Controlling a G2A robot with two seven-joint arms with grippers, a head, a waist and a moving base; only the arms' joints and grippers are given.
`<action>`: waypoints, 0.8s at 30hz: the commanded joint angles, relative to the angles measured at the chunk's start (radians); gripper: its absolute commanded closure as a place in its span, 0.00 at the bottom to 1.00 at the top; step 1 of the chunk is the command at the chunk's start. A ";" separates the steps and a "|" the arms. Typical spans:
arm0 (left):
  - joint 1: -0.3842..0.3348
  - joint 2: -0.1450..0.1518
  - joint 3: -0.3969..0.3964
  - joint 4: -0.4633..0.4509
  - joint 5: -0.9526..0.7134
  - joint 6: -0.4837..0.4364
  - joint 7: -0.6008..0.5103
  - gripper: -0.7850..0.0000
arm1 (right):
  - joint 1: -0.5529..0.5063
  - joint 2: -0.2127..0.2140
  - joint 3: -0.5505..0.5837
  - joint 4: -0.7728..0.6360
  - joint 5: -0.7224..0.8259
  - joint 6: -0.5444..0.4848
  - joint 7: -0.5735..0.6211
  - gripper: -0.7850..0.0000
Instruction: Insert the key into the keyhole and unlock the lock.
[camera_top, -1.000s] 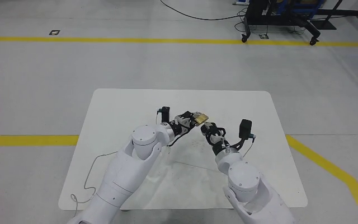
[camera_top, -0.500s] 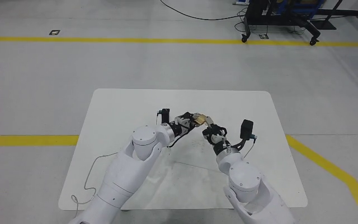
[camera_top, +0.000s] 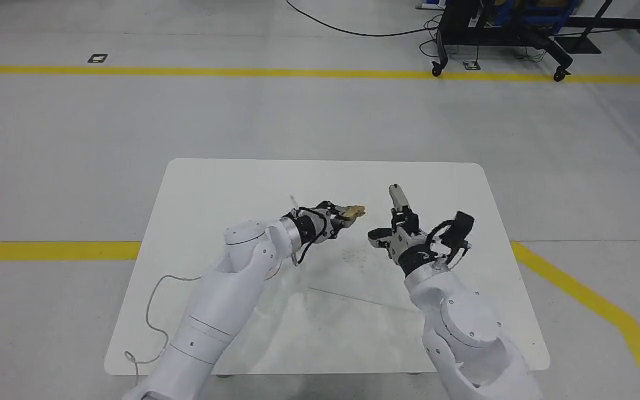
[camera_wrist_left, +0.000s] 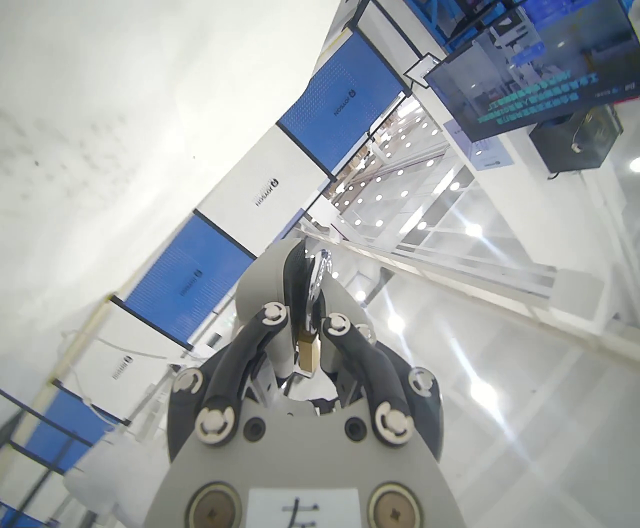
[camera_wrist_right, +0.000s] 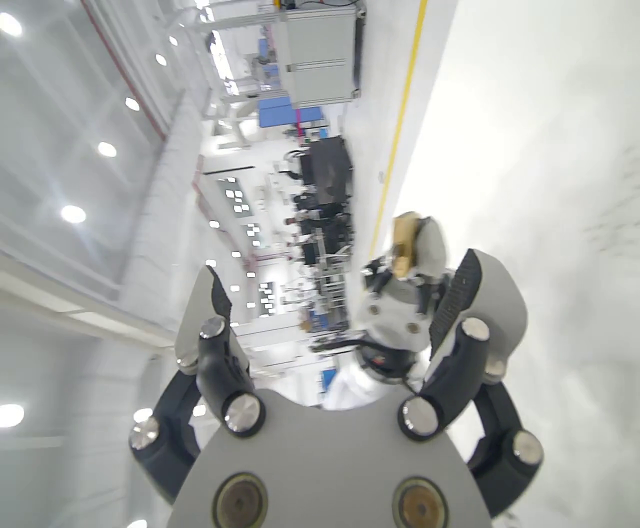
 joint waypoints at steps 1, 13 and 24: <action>-0.004 -0.003 -0.001 0.016 -0.066 0.042 -0.019 1.00 | -0.039 0.000 0.048 -0.019 0.124 -0.070 0.074 1.00; -0.013 -0.014 0.024 0.047 -0.213 0.102 -0.054 1.00 | -0.065 0.003 0.022 0.102 -0.008 -0.271 0.239 1.00; -0.003 -0.013 0.032 0.031 -0.228 0.082 -0.054 1.00 | -0.036 0.000 -0.026 0.154 -0.108 -0.185 0.204 1.00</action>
